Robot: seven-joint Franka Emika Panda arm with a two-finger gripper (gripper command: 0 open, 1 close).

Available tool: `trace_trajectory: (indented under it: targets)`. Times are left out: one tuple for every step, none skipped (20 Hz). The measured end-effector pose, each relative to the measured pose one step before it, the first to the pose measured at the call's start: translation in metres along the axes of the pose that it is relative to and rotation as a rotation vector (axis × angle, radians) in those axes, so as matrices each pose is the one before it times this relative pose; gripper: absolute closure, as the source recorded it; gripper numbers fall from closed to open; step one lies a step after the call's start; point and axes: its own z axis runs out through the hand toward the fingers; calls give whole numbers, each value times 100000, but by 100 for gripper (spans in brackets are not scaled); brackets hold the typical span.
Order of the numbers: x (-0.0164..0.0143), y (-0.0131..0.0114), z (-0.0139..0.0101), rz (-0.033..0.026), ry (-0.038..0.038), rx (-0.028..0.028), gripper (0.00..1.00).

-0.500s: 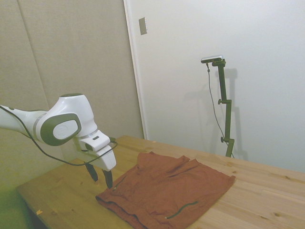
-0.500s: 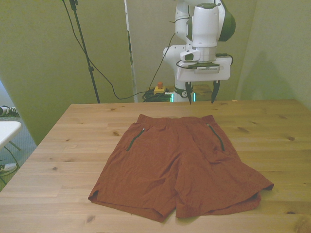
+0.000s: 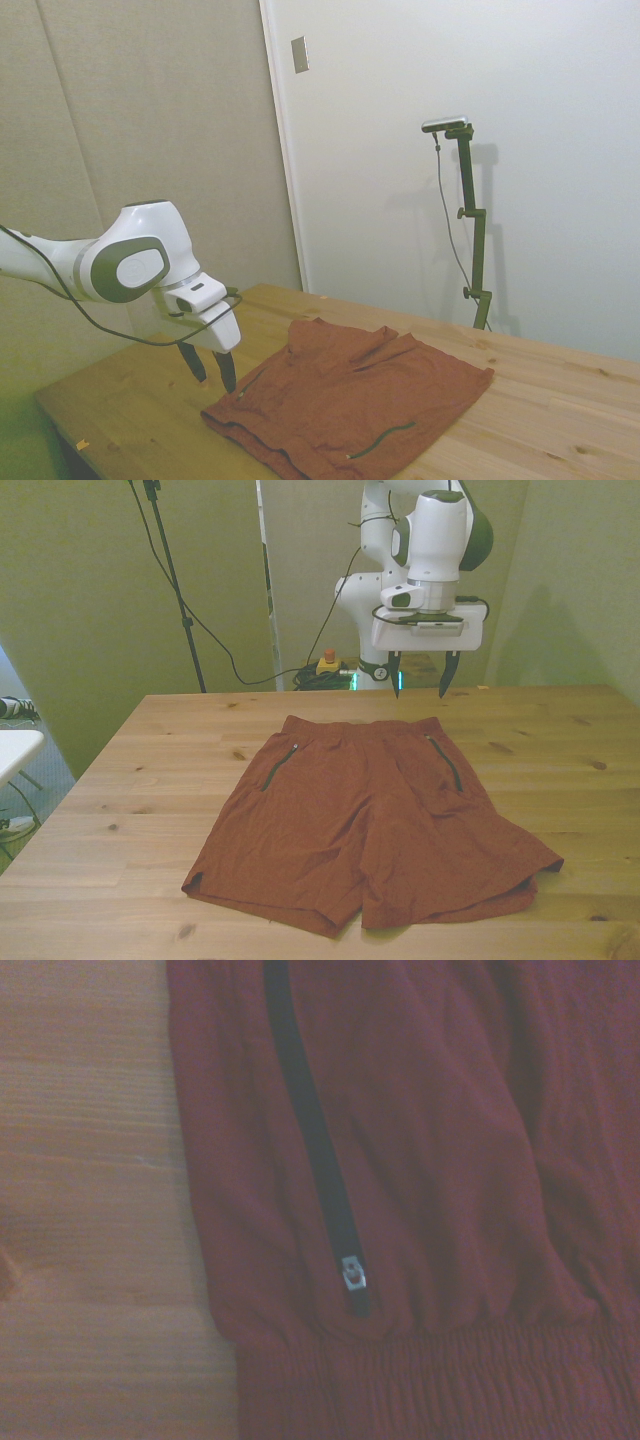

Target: Fold the shorts

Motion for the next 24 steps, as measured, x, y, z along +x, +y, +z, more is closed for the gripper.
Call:
trace_trajectory:
  targets:
    - [-409, -920, 315, -1053, 1405, -1086, 0]
    - [-534, -1092, 273, -1420, 1138, -1187, 0]
    - [-561, -1204, 244, -1362, 1898, -1787, 0]
    - [-518, -1233, 43, -1247, 3574, -2260, 0]
    - [-603, -1240, -100, -1010, 4866, -2712, 0]
    - [-707, -1165, -124, -1124, 4971, -2692, 0]
    - [-922, -1062, -123, -1507, 4564, -3097, 0]
    - [-1108, -923, -114, -1435, 4365, -3523, 0]
    - [-1226, -626, -7, -1349, 3766, -4154, 0]
    - [-1203, -411, 15, -1001, 3480, -4480, 0]
    - [-1164, -267, 6, -434, 3209, -4663, 0]
    - [-908, -152, 31, 319, 2427, -4137, 0]
    - [-693, -104, 59, 597, 1327, -3300, 0]
    - [-347, -70, 162, 403, 1422, -2957, 0]
    - [-133, -53, 266, -70, 980, -2648, 0]
    - [-31, -80, 474, -437, 579, -2263, 0]
    - [-15, -196, 632, -399, 423, -1456, 0]
    - [-101, -287, 695, -439, -240, -1114, 0]
    - [-75, -295, 593, -313, -401, -927, 0]
    - [-38, -302, 491, -374, 53, -704, 0]
    - [-96, -303, 428, -356, -244, -521, 0]
    - [-137, -291, 324, -532, -445, -415, 0]
    - [-155, -267, 212, -472, -268, -317, 0]
    - [-98, -256, 131, -393, -149, -191, 0]
